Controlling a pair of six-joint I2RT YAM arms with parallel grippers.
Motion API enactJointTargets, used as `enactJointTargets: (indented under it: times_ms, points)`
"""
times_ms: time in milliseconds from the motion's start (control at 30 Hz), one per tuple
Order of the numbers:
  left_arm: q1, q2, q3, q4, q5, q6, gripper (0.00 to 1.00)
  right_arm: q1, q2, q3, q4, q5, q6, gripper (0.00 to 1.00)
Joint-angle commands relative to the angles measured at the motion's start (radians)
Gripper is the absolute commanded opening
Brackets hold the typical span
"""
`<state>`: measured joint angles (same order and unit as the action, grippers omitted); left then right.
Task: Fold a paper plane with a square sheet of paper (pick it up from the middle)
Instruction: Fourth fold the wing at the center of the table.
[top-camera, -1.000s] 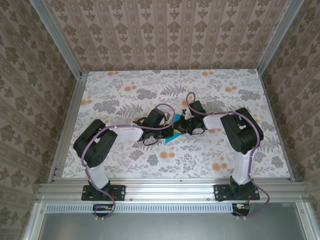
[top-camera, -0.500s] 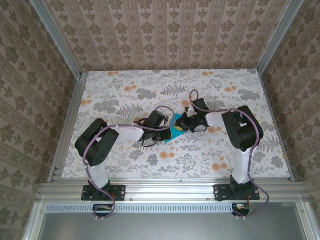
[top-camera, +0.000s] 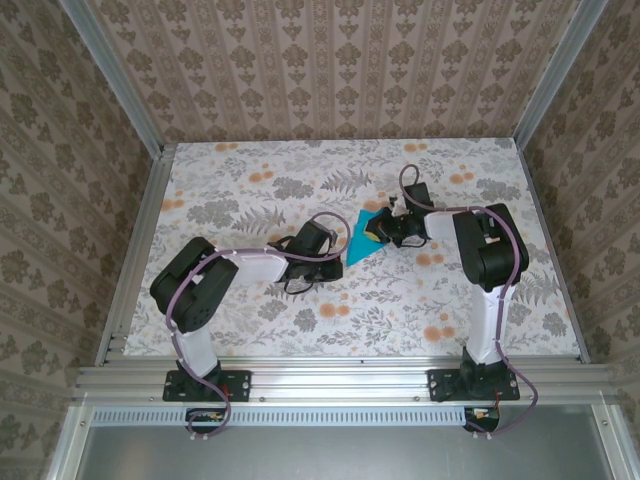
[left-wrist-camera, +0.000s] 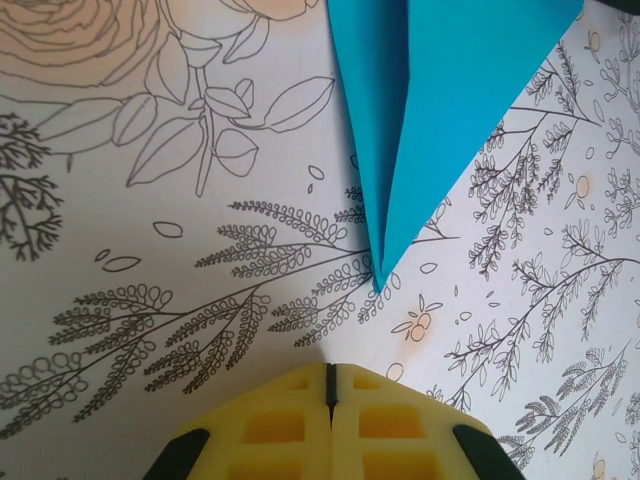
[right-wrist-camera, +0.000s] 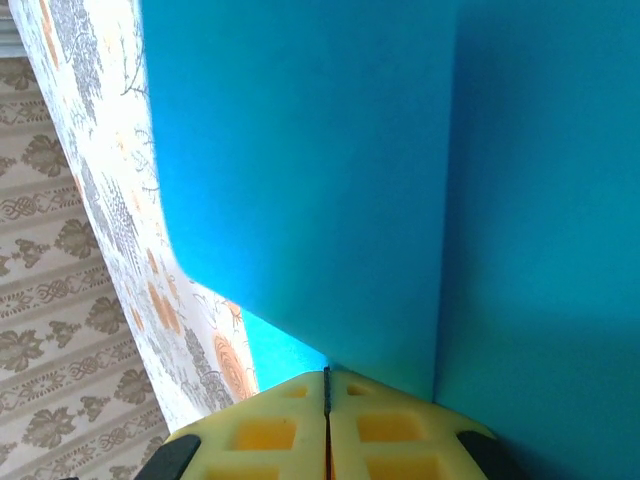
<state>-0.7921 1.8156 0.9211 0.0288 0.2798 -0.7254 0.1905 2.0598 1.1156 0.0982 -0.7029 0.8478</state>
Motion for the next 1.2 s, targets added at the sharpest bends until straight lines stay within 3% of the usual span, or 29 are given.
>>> enactJointTargets:
  times_ms: [0,300,567,767,900,1167]
  points:
    - [-0.002,-0.032,0.011,-0.14,-0.005,0.033,0.0,0.03,0.017,-0.031,-0.022,0.04,0.017,0.09]
    - [0.005,-0.104,0.008,0.042,0.003,-0.034,0.07,0.173,-0.068,-0.191,0.115,0.062,0.183,0.09]
    - [0.004,-0.021,0.017,0.016,-0.033,-0.045,0.0,0.24,-0.084,-0.239,0.222,0.063,0.285,0.09]
    - [0.001,-0.006,-0.005,-0.057,-0.061,-0.038,0.0,0.231,-0.09,-0.185,0.167,0.048,0.212,0.1]
    - [0.001,-0.006,-0.02,-0.095,-0.077,-0.034,0.0,0.222,-0.116,-0.133,0.036,0.082,0.094,0.11]
    - [0.004,0.0,-0.032,-0.049,-0.037,-0.038,0.0,0.22,-0.135,-0.081,-0.134,0.144,-0.098,0.11]
